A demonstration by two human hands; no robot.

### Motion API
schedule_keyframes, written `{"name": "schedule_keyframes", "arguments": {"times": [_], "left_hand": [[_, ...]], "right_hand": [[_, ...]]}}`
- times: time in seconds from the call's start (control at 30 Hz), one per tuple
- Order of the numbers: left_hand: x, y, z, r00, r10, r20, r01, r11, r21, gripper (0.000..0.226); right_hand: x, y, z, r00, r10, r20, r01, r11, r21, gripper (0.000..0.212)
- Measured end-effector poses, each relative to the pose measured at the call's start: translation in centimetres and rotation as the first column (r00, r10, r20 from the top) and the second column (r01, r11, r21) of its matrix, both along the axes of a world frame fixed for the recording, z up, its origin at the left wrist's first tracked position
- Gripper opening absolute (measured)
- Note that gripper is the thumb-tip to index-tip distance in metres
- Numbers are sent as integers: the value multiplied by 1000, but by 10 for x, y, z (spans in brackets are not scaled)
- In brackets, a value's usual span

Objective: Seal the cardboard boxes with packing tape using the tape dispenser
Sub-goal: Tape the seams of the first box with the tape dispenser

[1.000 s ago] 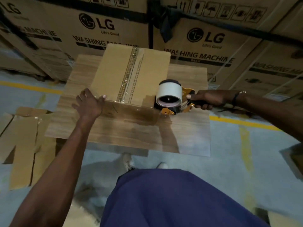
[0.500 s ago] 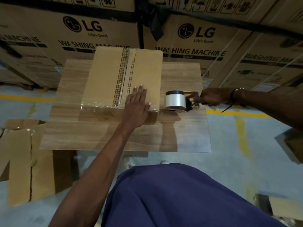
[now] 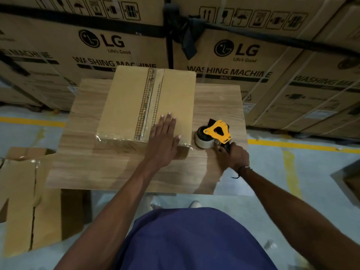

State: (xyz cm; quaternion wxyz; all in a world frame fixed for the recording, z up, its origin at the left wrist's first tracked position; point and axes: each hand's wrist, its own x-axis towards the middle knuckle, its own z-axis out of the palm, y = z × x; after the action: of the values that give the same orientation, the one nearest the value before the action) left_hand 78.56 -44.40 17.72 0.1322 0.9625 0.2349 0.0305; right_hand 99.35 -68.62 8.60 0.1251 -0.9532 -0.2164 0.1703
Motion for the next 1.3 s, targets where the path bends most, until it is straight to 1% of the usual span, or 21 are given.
{"name": "schedule_keyframes", "arguments": {"times": [0.07, 0.13, 0.23, 0.3, 0.33, 0.37, 0.4, 0.43, 0.5, 0.53, 0.6, 0.67, 0.7, 0.73, 0.83, 0.87, 0.93, 1.03, 1.1, 1.2, 1.3], "left_hand": [[1, 0, -1, 1000, 3, -2, -3, 1000, 7, 66], [2, 0, 0, 1000, 3, -4, -3, 1000, 12, 67], [1, -2, 1, 1000, 9, -3, -9, 1000, 11, 68], [2, -2, 3, 1000, 15, -9, -15, 1000, 9, 68], [1, -3, 3, 1000, 17, -12, -17, 1000, 11, 68], [1, -3, 3, 1000, 18, -11, -18, 1000, 12, 67], [1, -3, 3, 1000, 20, -6, -20, 1000, 9, 67], [1, -4, 3, 1000, 21, -1, -21, 1000, 10, 66], [0, -4, 4, 1000, 15, 5, -15, 999, 32, 66], [-1, -4, 3, 1000, 6, 2, -6, 999, 45, 66], [-3, -1, 2, 1000, -20, -1, 20, 998, 56, 67], [-4, 5, 2, 998, -67, -7, 67, 995, 76, 70], [-5, 8, -1, 996, -94, -10, 94, 992, 81, 73], [-7, 10, -3, 993, -118, -2, 118, 990, 80, 76], [-10, 21, -8, 984, -179, 24, 177, 981, 76, 80], [-11, 25, -10, 978, -208, 7, 206, 974, 96, 78], [-11, 35, -12, 955, -293, -49, 297, 939, 171, 72], [-14, 54, -11, 897, -410, -163, 441, 851, 284, 76], [-21, 71, -11, 865, -471, -172, 500, 791, 351, 81], [-38, 103, -8, 816, -558, -150, 567, 722, 396, 83], [-61, 136, -6, 808, -579, -111, 562, 701, 439, 80]], "right_hand": [[-7, -6, -21, 998, -35, -43, 38, 997, 65, 49], [-8, -12, -41, 990, -55, -129, 68, 993, 100, 45], [-6, -15, -53, 977, -35, -212, 58, 993, 106, 40], [-8, -13, -42, 979, -27, -204, 49, 994, 102, 50], [-12, -10, -30, 986, -55, -160, 75, 990, 120, 59], [-16, -5, -17, 989, -99, -108, 117, 978, 173, 66], [-21, 2, -2, 991, -126, -53, 136, 952, 275, 68], [-26, 13, 14, 993, -122, -10, 116, 910, 398, 62], [-39, 42, 52, 996, -73, 43, 31, 786, 618, 38], [-48, 59, 72, 996, -49, 73, -16, 721, 693, 29], [-71, 95, 109, 986, 10, 166, -137, 616, 776, 22], [-97, 128, 134, 974, 81, 214, -222, 558, 800, 21], [-108, 142, 136, 969, 112, 219, -244, 552, 797, 23], [-117, 152, 134, 965, 134, 225, -261, 567, 782, 26], [-130, 163, 111, 941, 191, 280, -332, 690, 644, 35], [-131, 162, 103, 923, 216, 319, -370, 724, 581, 40], [-130, 157, 93, 883, 272, 382, -442, 757, 482, 48], [-126, 151, 84, 855, 299, 423, -480, 765, 430, 53], [-124, 150, 76, 847, 274, 455, -478, 768, 427, 52], [-125, 154, 69, 873, 163, 460, -408, 761, 504, 48], [-129, 159, 64, 901, 60, 429, -331, 734, 593, 45]]}}
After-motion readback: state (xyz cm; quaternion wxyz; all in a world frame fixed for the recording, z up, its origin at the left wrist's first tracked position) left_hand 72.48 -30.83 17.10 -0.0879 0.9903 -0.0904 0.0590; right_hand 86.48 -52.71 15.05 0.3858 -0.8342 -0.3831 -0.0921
